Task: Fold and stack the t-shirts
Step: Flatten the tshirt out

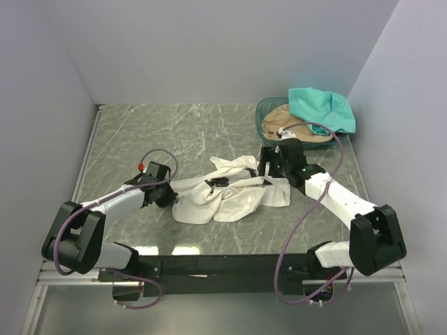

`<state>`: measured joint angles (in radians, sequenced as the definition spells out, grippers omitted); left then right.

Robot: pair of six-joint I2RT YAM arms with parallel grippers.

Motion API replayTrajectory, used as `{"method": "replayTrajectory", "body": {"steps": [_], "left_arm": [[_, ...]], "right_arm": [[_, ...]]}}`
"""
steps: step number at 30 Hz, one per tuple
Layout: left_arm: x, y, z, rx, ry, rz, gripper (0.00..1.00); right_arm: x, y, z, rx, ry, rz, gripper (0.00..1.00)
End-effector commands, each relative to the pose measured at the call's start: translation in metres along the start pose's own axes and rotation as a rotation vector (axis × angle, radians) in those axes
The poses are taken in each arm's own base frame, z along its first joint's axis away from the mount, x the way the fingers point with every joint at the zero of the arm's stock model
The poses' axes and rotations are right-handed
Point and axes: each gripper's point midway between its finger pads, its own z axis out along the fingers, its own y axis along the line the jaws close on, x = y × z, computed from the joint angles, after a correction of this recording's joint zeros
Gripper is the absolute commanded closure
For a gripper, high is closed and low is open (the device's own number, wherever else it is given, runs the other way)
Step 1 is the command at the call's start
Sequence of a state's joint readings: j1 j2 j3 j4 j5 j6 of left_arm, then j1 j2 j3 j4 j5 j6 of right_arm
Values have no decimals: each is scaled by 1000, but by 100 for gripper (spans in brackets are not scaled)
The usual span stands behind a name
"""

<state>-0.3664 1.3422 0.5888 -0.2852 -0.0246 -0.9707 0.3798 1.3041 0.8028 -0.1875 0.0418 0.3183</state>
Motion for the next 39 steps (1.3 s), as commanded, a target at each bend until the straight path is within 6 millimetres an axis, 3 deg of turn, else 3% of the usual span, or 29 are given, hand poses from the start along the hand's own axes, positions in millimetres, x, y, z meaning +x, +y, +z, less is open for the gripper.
{"method": "replayTrajectory", "body": {"steps": [1, 7, 13, 17, 18, 21, 24, 27, 28, 30, 34, 37, 38, 39], "left_arm": [[-4, -6, 3, -4, -9, 12, 99], [-31, -13, -15, 0, -139, 8, 99], [-45, -19, -28, 17, -200, 22, 99], [-50, -19, -29, 3, -216, 18, 99], [-51, -20, -31, 9, -221, 22, 99], [-61, -22, -39, -3, -264, 10, 99], [-77, -37, -57, 38, -316, 8, 99], [-101, -60, -89, 105, -397, 0, 99], [-109, -61, -99, 98, -437, -9, 99], [-133, -77, -134, 153, -536, -39, 99], [-173, -115, -218, 328, -723, -87, 99], [-192, -126, -283, 431, -851, -106, 99], [-196, -127, -310, 485, -905, -124, 99], [-198, -127, -326, 509, -938, -114, 99]], "right_arm": [[-32, 17, 9, -56, -64, -56, 16], [-21, 17, 35, -37, 24, -153, 20], [-3, 23, 54, -60, 146, -168, 39], [11, 27, 58, -84, 193, -155, 60], [12, 27, 58, -85, 192, -153, 76], [6, 25, 51, -66, 153, -138, 100], [-16, 26, 34, -54, 74, -122, 100], [-52, 24, 3, -18, -42, -109, 100], [-75, 28, -17, -27, -119, -100, 100], [-101, 31, -43, -28, -210, -101, 100], [-155, 40, -121, -75, -429, -97, 100], [-188, 47, -179, -117, -575, -105, 100], [-195, 47, -194, -124, -608, -109, 100], [-199, 50, -207, -143, -635, -111, 100]]}}
